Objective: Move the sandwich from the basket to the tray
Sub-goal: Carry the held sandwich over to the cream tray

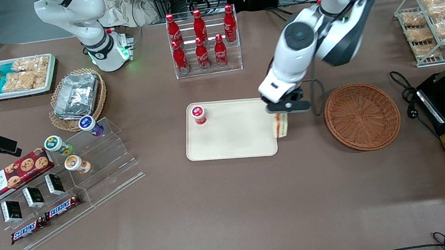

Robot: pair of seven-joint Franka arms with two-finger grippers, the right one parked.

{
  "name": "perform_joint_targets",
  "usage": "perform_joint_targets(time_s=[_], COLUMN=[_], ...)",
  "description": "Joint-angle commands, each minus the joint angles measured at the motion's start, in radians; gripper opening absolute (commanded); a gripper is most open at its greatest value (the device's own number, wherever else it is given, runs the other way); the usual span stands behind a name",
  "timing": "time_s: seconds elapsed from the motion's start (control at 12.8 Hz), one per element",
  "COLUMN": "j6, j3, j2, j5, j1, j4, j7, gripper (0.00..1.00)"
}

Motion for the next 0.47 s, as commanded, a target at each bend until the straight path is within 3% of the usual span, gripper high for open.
perform_joint_targets(time_s=[0.0, 0.24, 0.39], j6=[0.086, 0.131, 0.154], j3=[-0.001, -0.001, 0.000], j2=[0.127, 0.217, 0.248], j5=[0.163, 0.260, 0.303], j1=[-0.066, -0.074, -0.071], j4=[0.017, 0.027, 0.030], j7=[-0.185, -0.241, -0.241], gripper=[0.00, 0.00, 0.16])
